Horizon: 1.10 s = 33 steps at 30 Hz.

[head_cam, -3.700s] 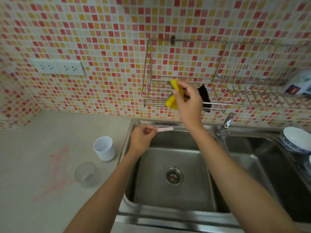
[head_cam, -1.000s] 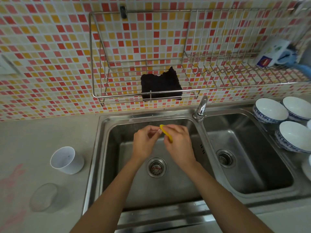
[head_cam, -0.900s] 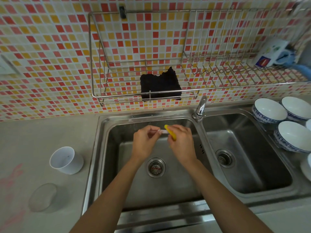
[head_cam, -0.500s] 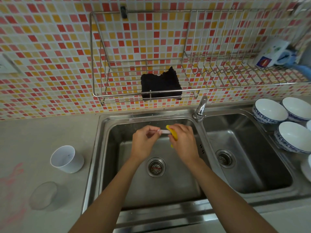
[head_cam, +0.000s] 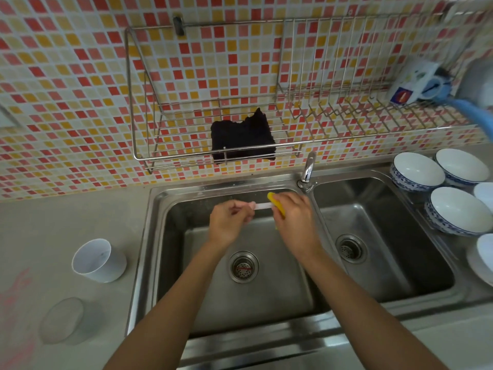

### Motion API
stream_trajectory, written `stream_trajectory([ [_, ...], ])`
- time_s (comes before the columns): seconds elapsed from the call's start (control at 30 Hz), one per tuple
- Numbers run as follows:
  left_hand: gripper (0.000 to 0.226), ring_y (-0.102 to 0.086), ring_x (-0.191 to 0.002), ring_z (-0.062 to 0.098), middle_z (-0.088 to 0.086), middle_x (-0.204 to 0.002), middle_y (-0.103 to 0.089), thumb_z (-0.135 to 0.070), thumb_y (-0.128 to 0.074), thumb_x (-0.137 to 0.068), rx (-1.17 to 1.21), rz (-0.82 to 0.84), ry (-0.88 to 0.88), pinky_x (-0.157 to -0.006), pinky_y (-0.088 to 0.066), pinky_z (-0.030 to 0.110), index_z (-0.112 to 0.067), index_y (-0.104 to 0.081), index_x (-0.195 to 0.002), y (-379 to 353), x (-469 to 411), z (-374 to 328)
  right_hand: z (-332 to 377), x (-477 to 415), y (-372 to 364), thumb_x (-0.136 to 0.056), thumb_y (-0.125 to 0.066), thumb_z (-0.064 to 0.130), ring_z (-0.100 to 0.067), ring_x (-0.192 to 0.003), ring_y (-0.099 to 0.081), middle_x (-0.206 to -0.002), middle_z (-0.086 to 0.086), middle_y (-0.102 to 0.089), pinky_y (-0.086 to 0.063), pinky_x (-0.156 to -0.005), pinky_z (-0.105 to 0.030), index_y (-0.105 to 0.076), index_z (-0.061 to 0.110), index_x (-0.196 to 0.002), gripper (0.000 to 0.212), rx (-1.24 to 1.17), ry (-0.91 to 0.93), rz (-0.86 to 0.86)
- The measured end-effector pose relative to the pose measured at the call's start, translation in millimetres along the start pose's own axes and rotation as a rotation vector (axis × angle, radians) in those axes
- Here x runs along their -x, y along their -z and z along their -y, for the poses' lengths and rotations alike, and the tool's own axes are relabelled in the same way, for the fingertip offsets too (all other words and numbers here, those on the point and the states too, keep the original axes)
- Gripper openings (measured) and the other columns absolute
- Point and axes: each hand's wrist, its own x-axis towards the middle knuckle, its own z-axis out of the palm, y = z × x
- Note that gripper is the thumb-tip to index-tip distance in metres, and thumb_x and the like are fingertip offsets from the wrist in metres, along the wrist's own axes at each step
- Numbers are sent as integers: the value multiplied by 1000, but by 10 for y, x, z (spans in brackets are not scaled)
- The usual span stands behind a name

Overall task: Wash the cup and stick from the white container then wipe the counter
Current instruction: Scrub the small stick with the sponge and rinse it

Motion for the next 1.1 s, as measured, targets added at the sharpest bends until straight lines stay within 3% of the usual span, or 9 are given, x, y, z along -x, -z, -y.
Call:
stream_trajectory([
  [0.13, 19, -63, -65, 14, 10, -73, -68, -17, -65, -92, 316, 4, 308, -63, -56, 20, -1, -70, -84, -279, 48, -87, 147, 202, 13, -79, -70, 7, -20, -102, -46, -111, -1, -65, -36, -90, -22, -66, 14, -118, 39, -61, 73, -42],
  [0.2, 18, -63, -63, 13, 7, -72, -68, -20, -68, -90, 402, -30, 408, -61, -57, 19, -4, -68, -82, -336, 62, -106, 4, 179, 10, -82, -70, 8, -22, -102, -51, -110, -1, -66, -33, -90, -21, -67, 15, -118, 37, -52, 17, -52],
  [0.3, 21, -62, -61, 11, 5, -73, -69, -24, -70, -88, 396, -98, 474, -60, -57, 19, -4, -68, -86, -391, 46, -121, -181, 185, 16, -84, -70, 9, -26, -100, -57, -110, 0, -67, -32, -89, -22, -66, 17, -118, 35, -38, -86, -50],
  [0.43, 20, -60, -62, 12, 6, -73, -68, -25, -70, -88, 357, -129, 476, -70, -56, 25, -6, -68, -83, -525, -42, -142, -169, 257, 51, -77, -72, 4, -24, -99, -53, -112, 0, -65, -42, -89, -29, -66, 15, -117, 41, -61, 115, -12],
  [0.5, 20, -61, -64, 12, 7, -75, -70, -25, -70, -88, 292, -150, 449, -74, -56, 27, -6, -69, -81, -553, -99, -125, -374, 216, 20, -76, -72, 1, -25, -96, -55, -109, -2, -67, -48, -86, -33, -68, 14, -114, 41, -60, 65, 2],
  [0.63, 14, -60, -63, 8, 5, -73, -69, -21, -69, -89, 97, -142, 285, -72, -55, 23, -9, -71, -82, -569, -214, -130, -894, -21, -3, -76, -69, -3, -28, -89, -63, -102, -10, -69, -51, -84, -35, -69, 11, -110, 37, -101, -239, 62],
  [0.8, 12, -60, -64, -12, -2, -80, -71, -13, -74, -83, -285, 69, -68, -70, -48, 7, -13, -76, -95, -751, -368, -175, -1289, -467, -98, -84, -67, 14, -21, -84, -65, -97, -3, -67, -51, -75, -27, -60, 19, -112, 28, -279, -525, 189],
  [1.0, 16, -59, -66, -17, 0, -83, -70, -7, -74, -82, -370, 140, -162, -66, -43, 1, -5, -73, -98, -1013, -506, -284, -1274, -601, -182, -87, -65, 14, -26, -103, -63, -112, -10, -66, -47, -88, -27, -54, 17, -131, 46, -339, -464, 399],
  [1.1, 17, -61, -65, -13, 5, -85, -72, -6, -74, -82, -381, 139, -177, -67, -45, 3, -2, -74, -98, -1064, -567, -293, -1338, -563, -175, -87, -68, 17, -16, -98, -62, -107, 3, -64, -43, -83, -19, -54, 23, -133, 49, -409, -498, 400],
])
